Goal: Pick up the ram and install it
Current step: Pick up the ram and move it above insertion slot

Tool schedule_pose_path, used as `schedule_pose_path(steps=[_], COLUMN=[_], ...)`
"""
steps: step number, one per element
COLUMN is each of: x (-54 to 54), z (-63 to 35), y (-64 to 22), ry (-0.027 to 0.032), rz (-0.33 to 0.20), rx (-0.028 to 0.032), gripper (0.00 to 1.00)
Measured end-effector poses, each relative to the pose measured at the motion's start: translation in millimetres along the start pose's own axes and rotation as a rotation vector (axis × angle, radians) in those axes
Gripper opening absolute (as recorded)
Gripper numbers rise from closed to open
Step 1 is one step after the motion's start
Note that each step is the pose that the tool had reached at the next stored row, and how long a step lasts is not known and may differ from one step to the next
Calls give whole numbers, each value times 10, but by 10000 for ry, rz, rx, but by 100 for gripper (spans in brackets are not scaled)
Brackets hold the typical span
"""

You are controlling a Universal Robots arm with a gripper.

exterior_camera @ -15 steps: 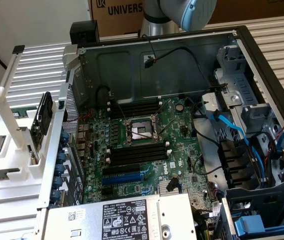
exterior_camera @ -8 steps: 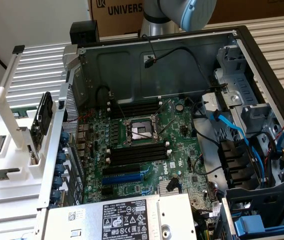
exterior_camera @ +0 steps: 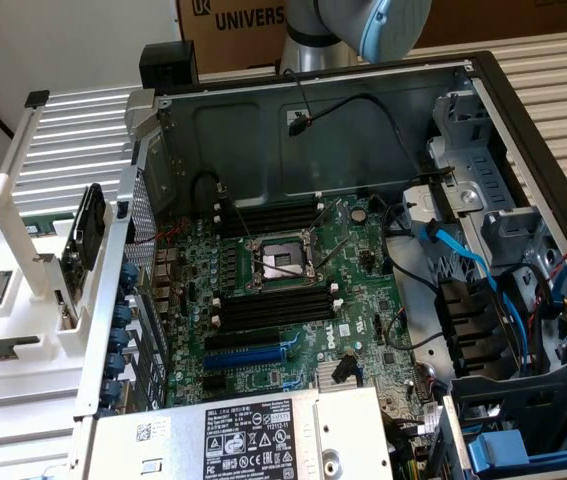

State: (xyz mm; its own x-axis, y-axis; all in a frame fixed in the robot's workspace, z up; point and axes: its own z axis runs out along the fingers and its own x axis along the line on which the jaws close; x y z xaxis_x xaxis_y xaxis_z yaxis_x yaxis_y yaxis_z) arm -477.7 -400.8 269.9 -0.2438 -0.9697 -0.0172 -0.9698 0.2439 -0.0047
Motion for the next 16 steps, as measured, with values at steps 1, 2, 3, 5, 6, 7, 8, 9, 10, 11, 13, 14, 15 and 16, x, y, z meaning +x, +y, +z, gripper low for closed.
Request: schedule_pose_path(steps=[1, 2, 3, 5, 6, 7, 8, 9, 10, 11, 13, 14, 15, 16], x=[12, 49, 73, 126, 154, 183, 208, 241, 248, 248, 247, 244, 242, 238], z=[9, 30, 44, 71, 86, 99, 109, 132, 156, 181, 204, 222, 231, 236], y=[3, 1, -2, -11, -18, -26, -33, -50, -64, -71, -79, -92, -102, -115], ry=[-14, -46, -74, -153, -197, -238, -271, -323, -324, -326, -328, -323, -322, -318], rz=[-24, -73, -95, -116, -119, -120, -119, -120, -159, -251, -403, -555, -638, -712], rx=[34, 60, 57, 36, 25, 10, -12, -57, -100, -128, -156, -184, -196, -214], gripper=[10, 10, 10, 10, 10, 10, 10, 10, 10, 10, 10, 10, 10, 10])
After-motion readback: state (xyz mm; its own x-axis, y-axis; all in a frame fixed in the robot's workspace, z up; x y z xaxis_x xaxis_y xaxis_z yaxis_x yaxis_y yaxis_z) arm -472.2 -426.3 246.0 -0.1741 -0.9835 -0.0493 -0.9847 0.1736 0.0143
